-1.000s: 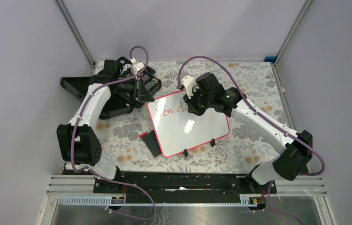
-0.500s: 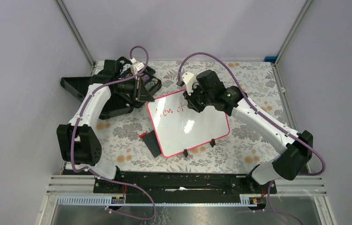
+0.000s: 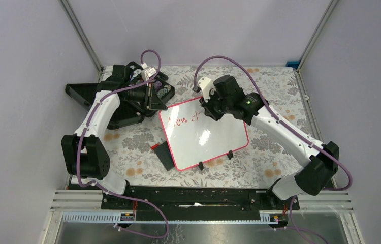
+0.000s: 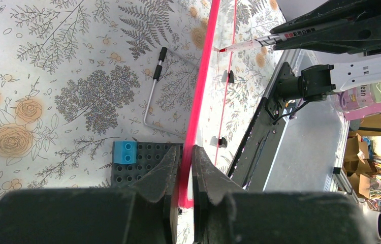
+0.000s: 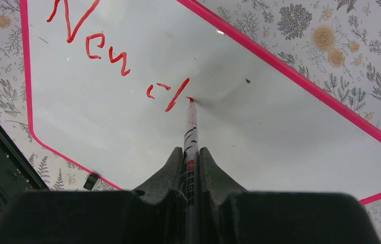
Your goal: Write a sentence on the whiteboard
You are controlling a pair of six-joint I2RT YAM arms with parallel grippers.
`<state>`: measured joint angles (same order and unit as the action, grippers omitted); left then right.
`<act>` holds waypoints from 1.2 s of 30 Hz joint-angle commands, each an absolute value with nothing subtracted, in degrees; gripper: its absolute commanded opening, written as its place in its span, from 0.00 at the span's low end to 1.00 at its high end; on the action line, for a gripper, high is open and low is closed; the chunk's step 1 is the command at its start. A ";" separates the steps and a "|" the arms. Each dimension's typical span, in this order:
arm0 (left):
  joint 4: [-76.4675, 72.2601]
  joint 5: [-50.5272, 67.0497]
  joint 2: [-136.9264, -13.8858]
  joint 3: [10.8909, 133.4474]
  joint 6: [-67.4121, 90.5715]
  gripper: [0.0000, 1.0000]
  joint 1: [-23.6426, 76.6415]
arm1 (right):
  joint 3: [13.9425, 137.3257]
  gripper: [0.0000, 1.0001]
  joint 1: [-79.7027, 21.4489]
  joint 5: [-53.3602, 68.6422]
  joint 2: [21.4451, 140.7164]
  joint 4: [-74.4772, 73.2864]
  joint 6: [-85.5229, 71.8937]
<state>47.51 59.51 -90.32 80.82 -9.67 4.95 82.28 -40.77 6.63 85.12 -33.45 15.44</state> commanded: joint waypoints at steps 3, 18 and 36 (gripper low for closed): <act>47.57 57.23 -89.93 80.40 -10.28 0.00 6.22 | 80.77 0.00 -40.21 6.07 83.09 -32.02 16.13; 47.55 57.13 -89.97 80.33 -10.41 0.00 6.33 | 77.77 0.00 -40.25 10.15 81.35 -32.97 15.03; 47.56 57.10 -89.71 80.29 -10.55 0.00 6.50 | 82.03 0.00 -34.53 17.56 79.98 -35.76 14.59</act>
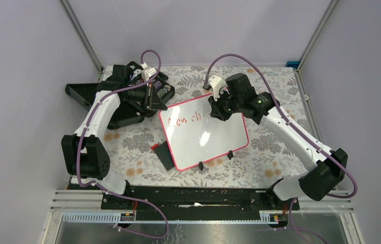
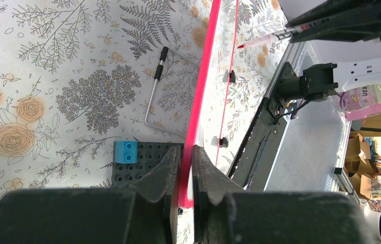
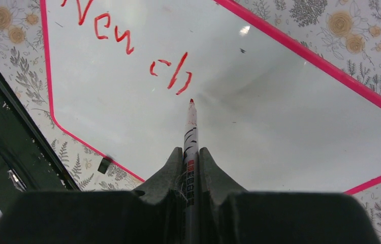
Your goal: Write a sentence on the whiteboard
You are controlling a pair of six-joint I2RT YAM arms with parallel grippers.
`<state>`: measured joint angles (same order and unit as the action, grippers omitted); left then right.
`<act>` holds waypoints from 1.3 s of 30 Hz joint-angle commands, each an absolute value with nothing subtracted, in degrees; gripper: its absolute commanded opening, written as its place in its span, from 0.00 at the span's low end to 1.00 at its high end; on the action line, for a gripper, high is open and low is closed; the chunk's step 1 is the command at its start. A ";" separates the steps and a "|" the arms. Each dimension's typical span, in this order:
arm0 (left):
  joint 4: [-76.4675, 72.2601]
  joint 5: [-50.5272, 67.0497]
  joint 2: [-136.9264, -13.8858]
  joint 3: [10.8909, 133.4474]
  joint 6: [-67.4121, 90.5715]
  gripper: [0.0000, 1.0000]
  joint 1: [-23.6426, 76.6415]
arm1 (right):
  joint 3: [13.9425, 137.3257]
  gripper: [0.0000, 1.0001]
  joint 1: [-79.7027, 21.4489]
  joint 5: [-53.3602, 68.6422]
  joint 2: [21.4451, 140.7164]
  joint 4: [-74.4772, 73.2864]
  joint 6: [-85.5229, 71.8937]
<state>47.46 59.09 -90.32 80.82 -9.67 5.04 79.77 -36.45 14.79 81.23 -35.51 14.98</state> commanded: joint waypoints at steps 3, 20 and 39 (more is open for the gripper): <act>47.56 57.17 -89.95 80.48 -10.55 0.00 6.50 | 81.97 0.00 -34.36 17.07 80.44 -35.58 14.72; 47.56 57.35 -90.13 80.55 -10.55 0.00 6.59 | 84.00 0.00 -34.36 16.71 84.16 -34.41 14.24; 47.59 57.25 -90.60 80.67 -10.63 0.00 6.59 | 83.78 0.00 -34.67 18.28 85.99 -34.28 14.31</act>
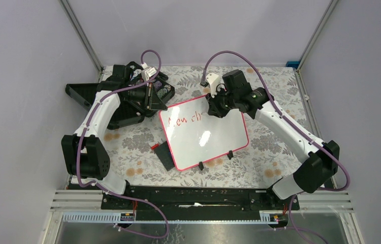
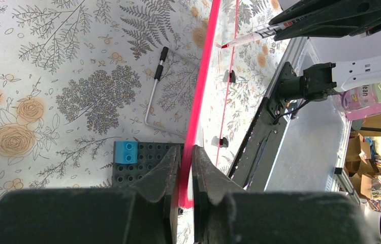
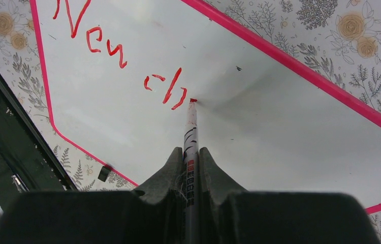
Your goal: Write a sentence on the whiteboard
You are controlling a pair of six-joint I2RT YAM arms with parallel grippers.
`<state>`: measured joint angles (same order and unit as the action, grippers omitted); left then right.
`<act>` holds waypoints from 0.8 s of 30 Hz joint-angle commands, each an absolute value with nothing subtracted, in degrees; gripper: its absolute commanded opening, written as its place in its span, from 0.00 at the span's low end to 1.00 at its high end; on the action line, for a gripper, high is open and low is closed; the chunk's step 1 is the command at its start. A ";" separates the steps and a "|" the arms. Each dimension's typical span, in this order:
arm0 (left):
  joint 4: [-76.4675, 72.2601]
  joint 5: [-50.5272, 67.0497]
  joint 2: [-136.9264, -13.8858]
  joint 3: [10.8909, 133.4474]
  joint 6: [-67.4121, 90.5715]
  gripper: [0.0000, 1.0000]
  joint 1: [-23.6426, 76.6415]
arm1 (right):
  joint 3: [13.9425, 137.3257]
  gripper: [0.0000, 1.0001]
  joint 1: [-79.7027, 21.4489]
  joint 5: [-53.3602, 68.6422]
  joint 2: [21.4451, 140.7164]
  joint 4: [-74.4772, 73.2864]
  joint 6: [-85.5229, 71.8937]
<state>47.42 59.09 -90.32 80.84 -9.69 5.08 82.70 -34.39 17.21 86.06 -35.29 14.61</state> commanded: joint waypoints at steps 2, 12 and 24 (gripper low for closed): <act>47.57 57.25 -90.64 80.73 -10.63 0.00 6.59 | 83.42 0.00 -34.71 18.19 85.80 -34.28 14.48; 47.55 57.18 -90.93 80.73 -10.56 0.00 6.68 | 81.12 0.00 -34.72 18.94 84.02 -34.40 14.76; 47.55 56.91 -91.02 80.69 -10.55 0.00 6.81 | 80.16 0.00 -34.63 15.12 82.60 -34.35 16.07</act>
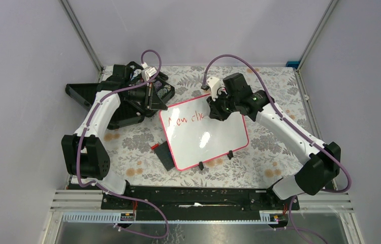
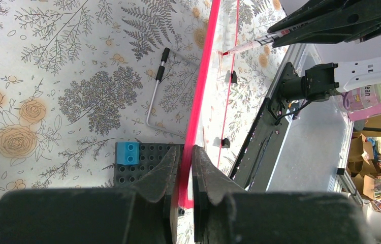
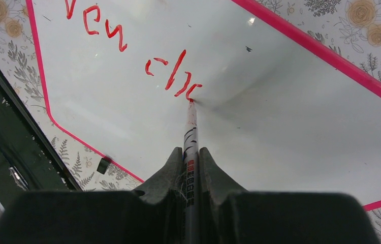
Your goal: Write a sentence on the whiteboard
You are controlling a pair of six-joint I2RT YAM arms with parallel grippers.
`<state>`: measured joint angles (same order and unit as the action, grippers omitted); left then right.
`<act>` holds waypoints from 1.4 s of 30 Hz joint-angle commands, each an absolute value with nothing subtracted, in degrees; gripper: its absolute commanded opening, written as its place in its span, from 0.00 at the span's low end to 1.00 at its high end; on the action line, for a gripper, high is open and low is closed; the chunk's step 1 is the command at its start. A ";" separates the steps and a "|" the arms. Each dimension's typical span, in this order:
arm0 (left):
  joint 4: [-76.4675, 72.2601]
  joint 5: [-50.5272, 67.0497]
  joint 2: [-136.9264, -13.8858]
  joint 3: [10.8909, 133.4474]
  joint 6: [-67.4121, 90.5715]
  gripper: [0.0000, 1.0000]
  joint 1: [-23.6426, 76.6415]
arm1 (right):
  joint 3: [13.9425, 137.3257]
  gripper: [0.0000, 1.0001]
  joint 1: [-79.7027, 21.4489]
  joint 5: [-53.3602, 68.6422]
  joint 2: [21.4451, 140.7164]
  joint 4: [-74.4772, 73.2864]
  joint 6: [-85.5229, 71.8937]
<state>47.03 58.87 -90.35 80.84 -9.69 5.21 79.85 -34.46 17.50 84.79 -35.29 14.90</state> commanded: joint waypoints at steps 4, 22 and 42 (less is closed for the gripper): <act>47.55 56.78 -91.01 80.77 -10.55 0.00 6.86 | 81.64 0.00 -34.28 14.02 82.78 -34.28 16.19; 47.55 56.72 -90.53 80.41 -10.72 0.00 6.86 | 83.43 0.00 -34.10 13.89 84.82 -33.74 15.67; 47.60 56.71 -90.73 80.40 -10.68 0.00 6.94 | 78.50 0.00 -34.07 14.10 81.65 -35.65 17.08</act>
